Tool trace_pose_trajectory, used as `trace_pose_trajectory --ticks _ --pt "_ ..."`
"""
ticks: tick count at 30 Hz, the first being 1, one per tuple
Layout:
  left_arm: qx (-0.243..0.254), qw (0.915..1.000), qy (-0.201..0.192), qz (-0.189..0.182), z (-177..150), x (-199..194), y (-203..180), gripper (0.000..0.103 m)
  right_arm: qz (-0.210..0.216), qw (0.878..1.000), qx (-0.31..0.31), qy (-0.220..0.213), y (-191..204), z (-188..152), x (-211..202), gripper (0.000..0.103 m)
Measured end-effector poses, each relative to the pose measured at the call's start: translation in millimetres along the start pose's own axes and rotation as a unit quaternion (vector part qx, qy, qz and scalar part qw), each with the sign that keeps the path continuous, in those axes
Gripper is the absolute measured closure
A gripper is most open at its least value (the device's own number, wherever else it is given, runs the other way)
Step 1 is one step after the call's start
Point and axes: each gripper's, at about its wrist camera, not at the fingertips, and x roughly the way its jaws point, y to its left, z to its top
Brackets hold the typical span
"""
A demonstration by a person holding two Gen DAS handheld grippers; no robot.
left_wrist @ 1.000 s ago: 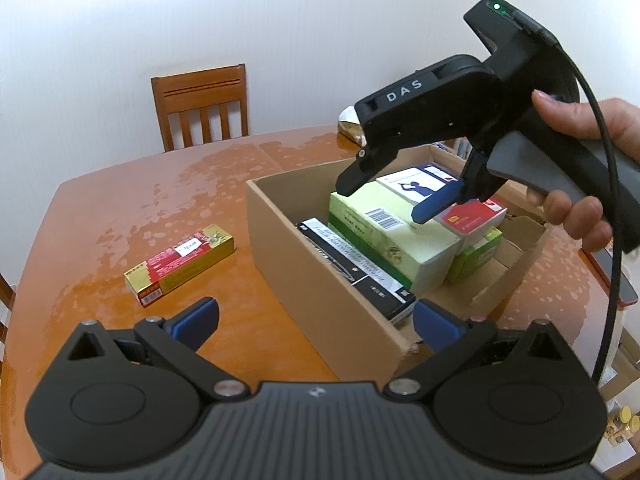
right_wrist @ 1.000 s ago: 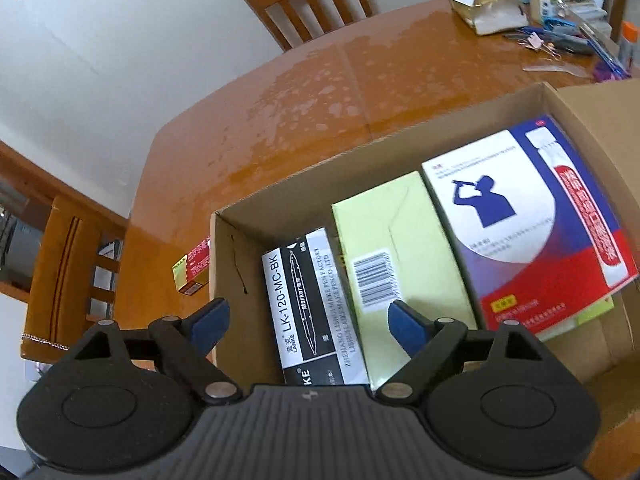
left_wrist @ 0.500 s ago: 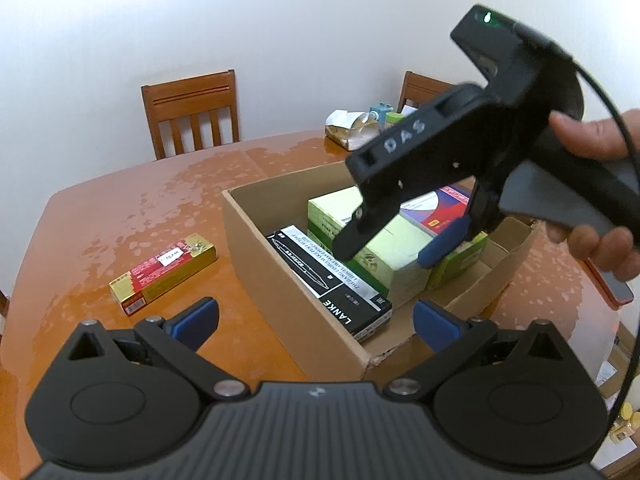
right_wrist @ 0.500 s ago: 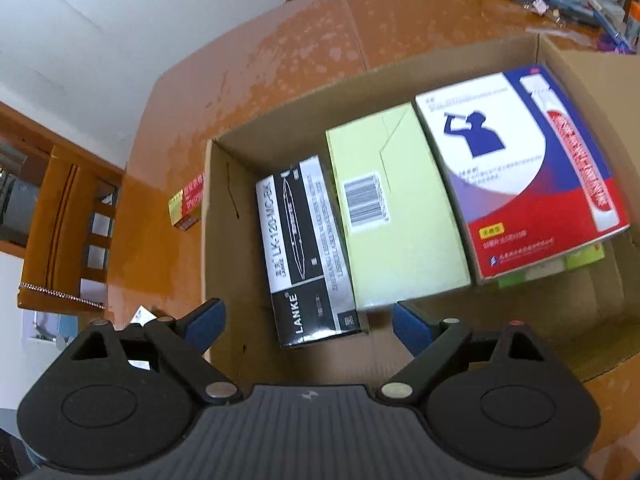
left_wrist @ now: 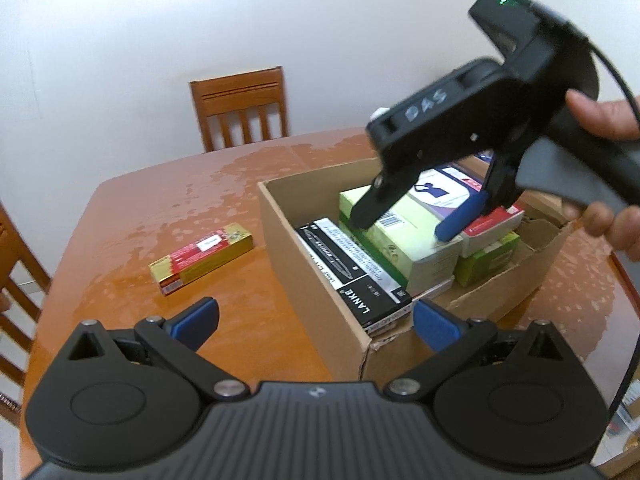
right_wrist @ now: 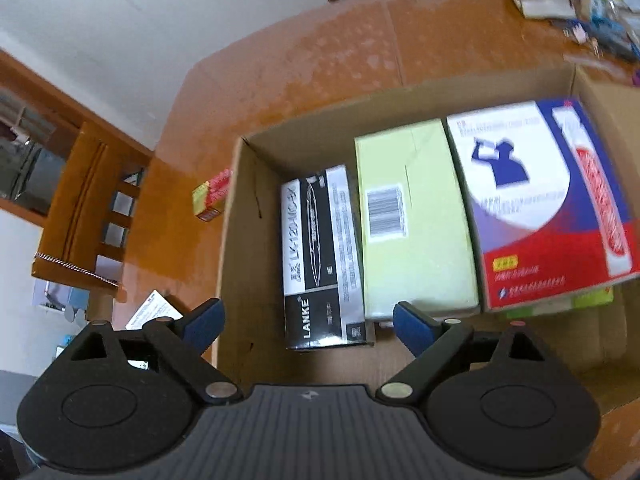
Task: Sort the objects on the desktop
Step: 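Open the right gripper and push the LANKE box flat against the green box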
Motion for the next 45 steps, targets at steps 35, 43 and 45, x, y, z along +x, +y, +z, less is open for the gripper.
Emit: trace_pose_trajectory --ticks 35,43,45 --pt "-0.052 0.9981 0.023 0.026 -4.2 -14.9 -2.1 0.0 0.103 0.983 0.038 0.146 -5.0 -14.4 82.2 0.001" --pt "-0.044 0.9984 0.029 0.018 -5.9 -13.5 -2.4 0.0 0.114 0.984 0.021 0.132 6.9 -13.9 93.5 0.001" --pt "-0.044 0.9985 0.029 0.018 -6.7 -13.4 -2.9 0.0 0.112 0.985 0.016 0.132 10.2 -14.5 95.1 0.001"
